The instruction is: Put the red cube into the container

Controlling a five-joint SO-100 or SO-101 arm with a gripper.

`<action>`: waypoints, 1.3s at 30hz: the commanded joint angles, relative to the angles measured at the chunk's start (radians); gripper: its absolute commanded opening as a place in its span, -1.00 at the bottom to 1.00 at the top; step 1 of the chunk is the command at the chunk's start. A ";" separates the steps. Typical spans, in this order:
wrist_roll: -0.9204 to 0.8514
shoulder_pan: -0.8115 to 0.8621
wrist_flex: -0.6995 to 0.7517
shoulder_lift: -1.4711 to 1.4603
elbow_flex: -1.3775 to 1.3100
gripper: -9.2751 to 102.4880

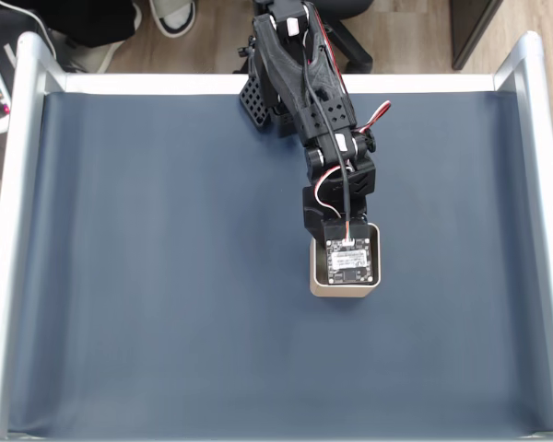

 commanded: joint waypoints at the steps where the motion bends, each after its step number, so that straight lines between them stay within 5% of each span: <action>1: -0.005 -0.006 -0.012 0.044 -0.008 -0.69; 39: -0.107 -0.008 -0.002 0.087 -0.020 -0.38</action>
